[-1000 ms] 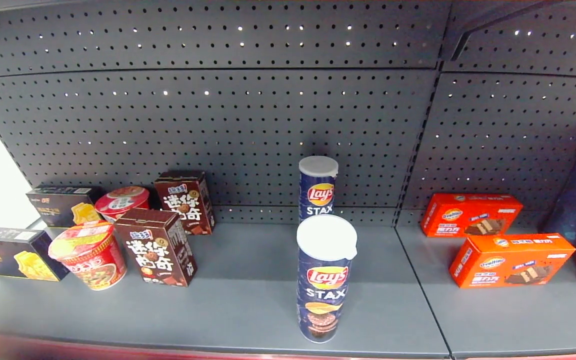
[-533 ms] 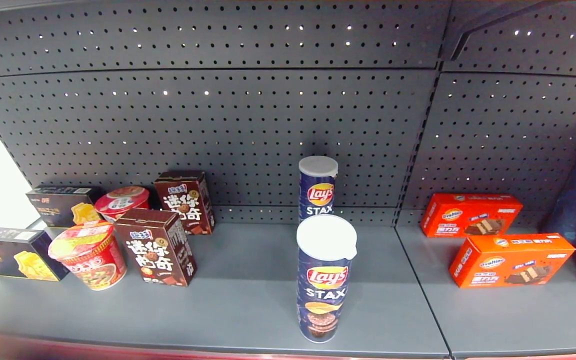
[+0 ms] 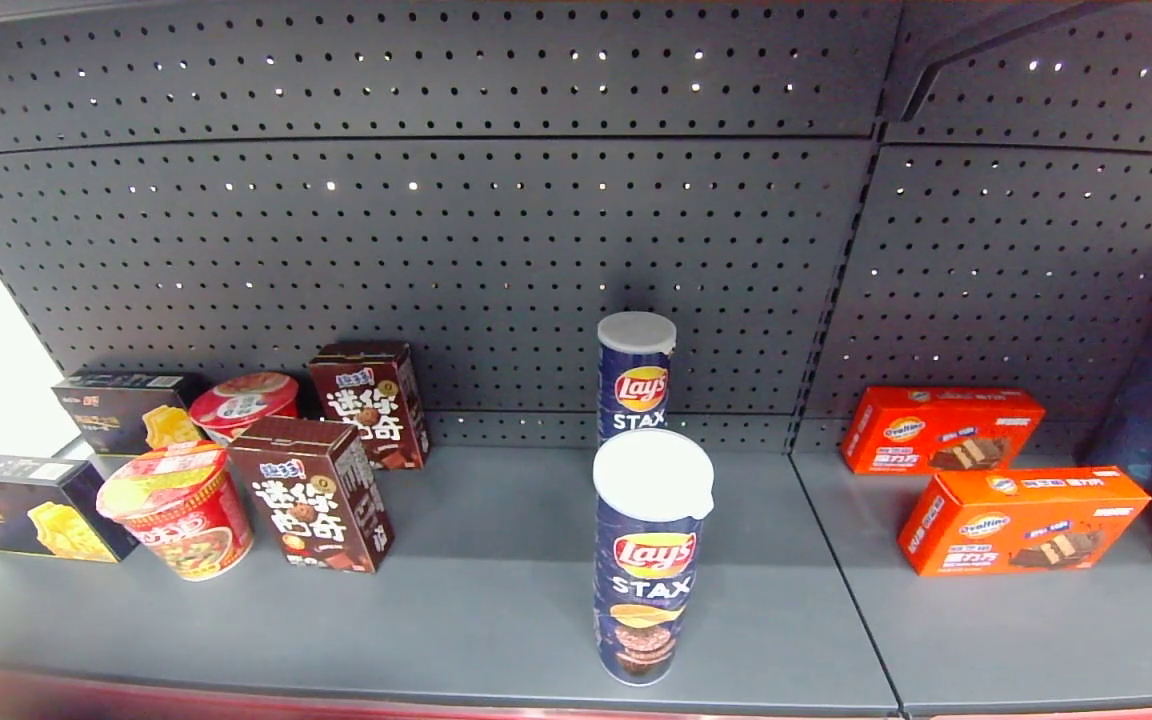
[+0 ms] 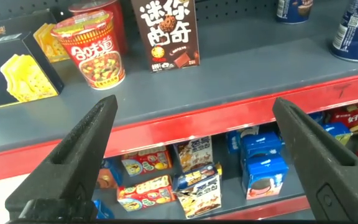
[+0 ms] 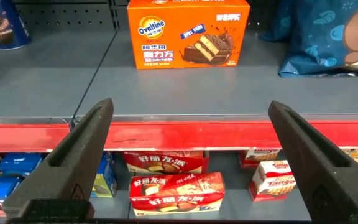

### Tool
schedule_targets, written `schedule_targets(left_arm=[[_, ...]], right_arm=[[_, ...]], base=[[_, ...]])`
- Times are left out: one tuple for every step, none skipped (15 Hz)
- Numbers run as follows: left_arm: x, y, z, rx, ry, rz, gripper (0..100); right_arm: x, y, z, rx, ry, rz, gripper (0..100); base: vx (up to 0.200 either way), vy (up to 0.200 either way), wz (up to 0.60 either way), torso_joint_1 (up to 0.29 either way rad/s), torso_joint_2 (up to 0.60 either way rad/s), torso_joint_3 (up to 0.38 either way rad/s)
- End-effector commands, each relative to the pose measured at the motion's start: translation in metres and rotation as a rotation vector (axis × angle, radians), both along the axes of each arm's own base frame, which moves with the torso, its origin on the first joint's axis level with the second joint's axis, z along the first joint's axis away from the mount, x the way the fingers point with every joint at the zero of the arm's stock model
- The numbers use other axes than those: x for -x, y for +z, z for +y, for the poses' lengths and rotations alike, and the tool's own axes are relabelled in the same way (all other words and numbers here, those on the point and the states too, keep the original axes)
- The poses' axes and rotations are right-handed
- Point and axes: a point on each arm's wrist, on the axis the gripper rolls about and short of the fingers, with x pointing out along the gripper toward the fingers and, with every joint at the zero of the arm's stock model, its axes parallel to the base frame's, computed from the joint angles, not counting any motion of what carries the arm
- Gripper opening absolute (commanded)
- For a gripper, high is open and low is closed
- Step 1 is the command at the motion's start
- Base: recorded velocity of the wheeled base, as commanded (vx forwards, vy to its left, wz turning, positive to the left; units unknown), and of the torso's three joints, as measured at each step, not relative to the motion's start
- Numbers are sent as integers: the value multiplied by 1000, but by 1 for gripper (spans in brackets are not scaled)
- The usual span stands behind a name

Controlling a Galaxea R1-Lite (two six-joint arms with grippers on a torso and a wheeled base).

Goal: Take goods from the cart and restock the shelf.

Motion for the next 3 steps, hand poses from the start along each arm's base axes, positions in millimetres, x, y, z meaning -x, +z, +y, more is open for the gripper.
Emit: schedule_targets(left_arm=[[0, 0, 0, 10, 8, 2, 100], [0, 0, 0, 24, 19, 6, 100], [0, 0, 1, 36, 28, 8, 100]], right_arm=[[0, 0, 0, 1, 2, 0, 100], [0, 0, 0, 1, 4, 0, 100], [0, 0, 0, 1, 4, 0, 100]], base=[[0, 0, 0, 0, 0, 0], [0, 0, 0, 0, 0, 0], [0, 0, 0, 0, 0, 0]])
